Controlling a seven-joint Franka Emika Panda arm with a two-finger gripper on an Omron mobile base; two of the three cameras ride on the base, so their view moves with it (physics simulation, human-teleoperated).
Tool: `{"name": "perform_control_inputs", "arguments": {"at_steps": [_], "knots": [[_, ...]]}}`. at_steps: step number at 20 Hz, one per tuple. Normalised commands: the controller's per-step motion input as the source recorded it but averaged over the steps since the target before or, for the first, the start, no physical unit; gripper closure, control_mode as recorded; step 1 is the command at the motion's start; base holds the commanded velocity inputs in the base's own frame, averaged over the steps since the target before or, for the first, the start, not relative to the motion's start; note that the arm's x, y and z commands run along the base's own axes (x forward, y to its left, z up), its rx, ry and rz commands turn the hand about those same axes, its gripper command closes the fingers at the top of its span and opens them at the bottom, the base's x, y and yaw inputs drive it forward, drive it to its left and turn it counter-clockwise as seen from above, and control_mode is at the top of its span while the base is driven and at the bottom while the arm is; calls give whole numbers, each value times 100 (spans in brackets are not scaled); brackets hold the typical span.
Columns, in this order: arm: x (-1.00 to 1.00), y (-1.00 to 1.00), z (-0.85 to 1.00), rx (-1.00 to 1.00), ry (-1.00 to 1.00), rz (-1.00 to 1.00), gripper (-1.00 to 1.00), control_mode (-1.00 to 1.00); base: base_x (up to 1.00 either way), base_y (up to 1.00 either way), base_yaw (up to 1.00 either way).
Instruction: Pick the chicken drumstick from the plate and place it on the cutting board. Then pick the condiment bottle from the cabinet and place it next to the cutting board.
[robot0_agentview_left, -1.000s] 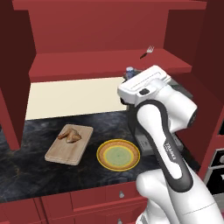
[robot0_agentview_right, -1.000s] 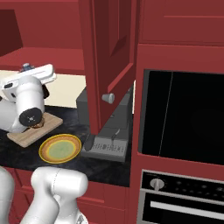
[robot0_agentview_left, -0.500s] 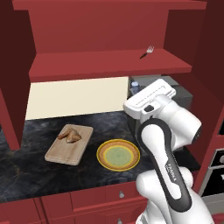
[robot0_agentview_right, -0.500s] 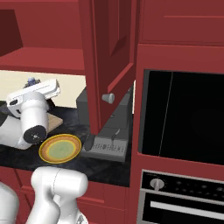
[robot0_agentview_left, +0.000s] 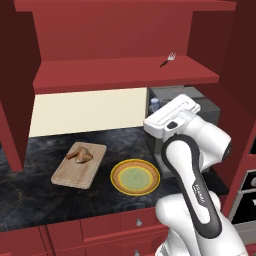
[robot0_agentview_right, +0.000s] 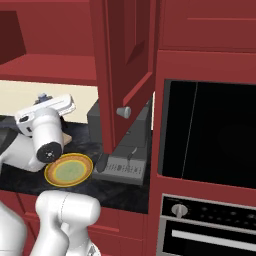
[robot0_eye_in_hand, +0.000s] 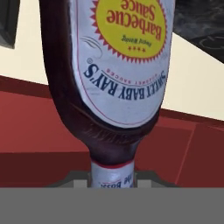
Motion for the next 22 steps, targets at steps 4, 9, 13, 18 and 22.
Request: {"name": "perform_control_inputs", "arguments": {"at_steps": [4, 9, 13, 18, 22], "knots": [[-16, 17, 0, 10, 15, 0, 100, -100, 0, 0, 0], [-18, 29, -5, 16, 11, 0, 100, -100, 0, 0, 0], [-17, 32, -12, 20, 7, 0, 100, -100, 0, 0, 0], [-17, 32, -8, 19, 5, 0, 100, -100, 0, 0, 0], [-19, 34, -2, 18, 3, 0, 100, -100, 0, 0, 0]]}}
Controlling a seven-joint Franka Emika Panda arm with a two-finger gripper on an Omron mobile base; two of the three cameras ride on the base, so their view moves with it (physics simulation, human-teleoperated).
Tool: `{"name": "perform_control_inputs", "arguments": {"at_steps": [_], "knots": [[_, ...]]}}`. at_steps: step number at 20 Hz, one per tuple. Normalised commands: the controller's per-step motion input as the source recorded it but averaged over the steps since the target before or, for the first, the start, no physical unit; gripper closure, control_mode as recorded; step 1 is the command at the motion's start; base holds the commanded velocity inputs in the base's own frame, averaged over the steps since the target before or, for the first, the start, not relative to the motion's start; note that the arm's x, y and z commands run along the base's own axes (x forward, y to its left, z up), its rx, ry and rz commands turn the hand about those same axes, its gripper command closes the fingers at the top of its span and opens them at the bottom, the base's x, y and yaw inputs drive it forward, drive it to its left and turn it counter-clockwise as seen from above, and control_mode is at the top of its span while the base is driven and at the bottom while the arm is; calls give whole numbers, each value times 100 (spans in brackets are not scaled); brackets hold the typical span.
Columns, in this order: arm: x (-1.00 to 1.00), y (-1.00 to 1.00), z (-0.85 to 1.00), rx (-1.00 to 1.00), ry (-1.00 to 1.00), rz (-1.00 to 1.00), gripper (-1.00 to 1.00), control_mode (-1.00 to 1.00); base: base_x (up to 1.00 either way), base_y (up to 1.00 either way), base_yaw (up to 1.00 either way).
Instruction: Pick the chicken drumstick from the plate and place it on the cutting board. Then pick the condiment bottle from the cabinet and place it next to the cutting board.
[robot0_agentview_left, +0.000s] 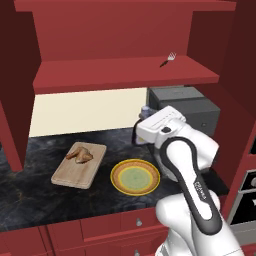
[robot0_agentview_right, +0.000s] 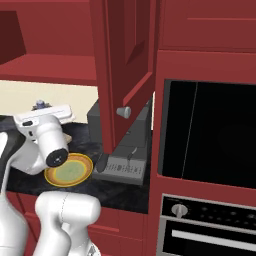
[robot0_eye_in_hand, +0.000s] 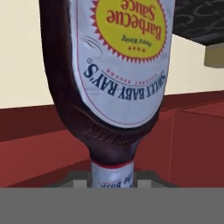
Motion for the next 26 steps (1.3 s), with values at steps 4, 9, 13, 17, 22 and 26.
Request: {"name": "perform_control_inputs", "arguments": {"at_steps": [4, 9, 13, 17, 22, 26], "knots": [[-19, 35, -1, 14, 0, 0, 100, -100, 0, 0, 0], [-19, 33, 0, 12, 0, 0, 100, -100, 0, 0, 0], [-23, 32, -2, 11, 1, 0, 100, -100, 0, 0, 0], [-23, 35, -3, 10, 4, 0, 100, -100, 0, 0, 0], [-20, 36, -7, 11, 6, 0, 100, -100, 0, 0, 0], [-17, 36, -9, 11, 9, 0, 100, -100, 0, 0, 0]]}}
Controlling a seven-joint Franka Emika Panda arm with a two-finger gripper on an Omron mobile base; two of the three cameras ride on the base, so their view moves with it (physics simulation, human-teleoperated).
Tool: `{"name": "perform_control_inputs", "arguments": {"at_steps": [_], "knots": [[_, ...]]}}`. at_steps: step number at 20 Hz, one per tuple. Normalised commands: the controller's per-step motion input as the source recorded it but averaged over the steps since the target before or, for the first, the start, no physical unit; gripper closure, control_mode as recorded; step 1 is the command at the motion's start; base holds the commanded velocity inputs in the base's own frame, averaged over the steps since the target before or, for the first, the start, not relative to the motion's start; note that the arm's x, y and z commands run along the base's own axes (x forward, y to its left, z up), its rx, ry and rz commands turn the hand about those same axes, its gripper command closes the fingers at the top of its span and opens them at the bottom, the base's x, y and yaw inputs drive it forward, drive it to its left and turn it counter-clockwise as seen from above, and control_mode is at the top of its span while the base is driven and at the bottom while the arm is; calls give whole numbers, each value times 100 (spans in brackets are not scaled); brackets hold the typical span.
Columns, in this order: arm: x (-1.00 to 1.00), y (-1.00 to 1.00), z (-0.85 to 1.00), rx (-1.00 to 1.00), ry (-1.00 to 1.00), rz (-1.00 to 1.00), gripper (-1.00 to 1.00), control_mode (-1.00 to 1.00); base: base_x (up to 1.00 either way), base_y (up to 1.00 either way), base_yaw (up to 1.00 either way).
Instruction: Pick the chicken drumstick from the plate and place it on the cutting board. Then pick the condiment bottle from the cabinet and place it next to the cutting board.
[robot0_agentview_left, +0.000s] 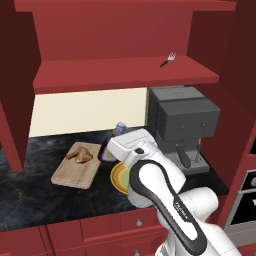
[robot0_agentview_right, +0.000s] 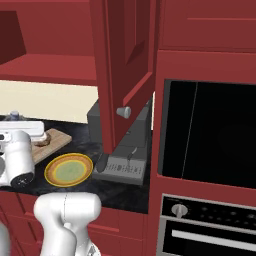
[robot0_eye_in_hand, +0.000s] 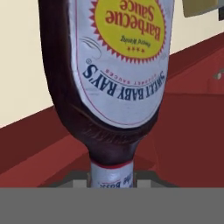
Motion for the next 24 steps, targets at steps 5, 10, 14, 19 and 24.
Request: {"name": "perform_control_inputs", "arguments": {"at_steps": [5, 10, 14, 19, 24], "knots": [[-19, 36, -8, 11, 10, 0, 100, -100, 0, 0, 0], [-23, 39, -8, 12, 9, 0, 100, -100, 0, 0, 0], [-20, 42, -18, 10, 6, 0, 100, -100, 0, 0, 0], [-7, 48, -32, 4, 1, 0, 100, -100, 0, 0, 0], [11, 31, -37, 0, 0, -2, 100, -100, 0, 0, 0]]}}
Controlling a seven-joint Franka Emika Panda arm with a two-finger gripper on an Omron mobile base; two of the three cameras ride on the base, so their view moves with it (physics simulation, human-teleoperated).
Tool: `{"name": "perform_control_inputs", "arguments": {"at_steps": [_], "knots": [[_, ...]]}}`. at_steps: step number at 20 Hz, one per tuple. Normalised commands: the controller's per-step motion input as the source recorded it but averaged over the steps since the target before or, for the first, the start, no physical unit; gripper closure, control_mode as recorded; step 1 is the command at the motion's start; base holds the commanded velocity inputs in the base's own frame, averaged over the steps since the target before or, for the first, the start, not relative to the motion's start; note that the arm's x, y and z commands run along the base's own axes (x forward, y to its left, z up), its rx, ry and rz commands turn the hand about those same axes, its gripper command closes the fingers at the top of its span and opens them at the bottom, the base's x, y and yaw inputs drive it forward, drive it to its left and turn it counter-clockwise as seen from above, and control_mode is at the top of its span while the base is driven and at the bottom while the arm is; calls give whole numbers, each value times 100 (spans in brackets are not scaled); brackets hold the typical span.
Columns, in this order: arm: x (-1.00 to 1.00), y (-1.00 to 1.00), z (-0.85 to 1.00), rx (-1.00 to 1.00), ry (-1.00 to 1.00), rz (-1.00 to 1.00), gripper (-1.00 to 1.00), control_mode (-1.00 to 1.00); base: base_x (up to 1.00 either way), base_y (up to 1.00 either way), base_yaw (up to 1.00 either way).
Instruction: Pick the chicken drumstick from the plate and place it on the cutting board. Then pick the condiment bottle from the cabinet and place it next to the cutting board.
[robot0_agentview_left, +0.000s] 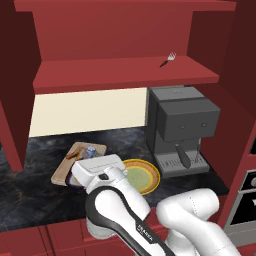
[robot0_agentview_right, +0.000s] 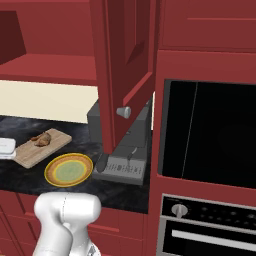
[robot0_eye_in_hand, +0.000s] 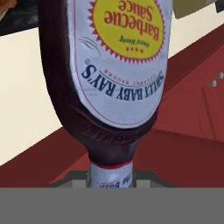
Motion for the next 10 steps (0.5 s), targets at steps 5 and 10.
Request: {"name": "perform_control_inputs", "arguments": {"at_steps": [5, 10], "knots": [[27, 20, -40, -4, 0, -3, 100, -100, 0, 0, 0], [33, 10, -37, -6, 0, -4, 100, -100, 0, 0, 0]]}}
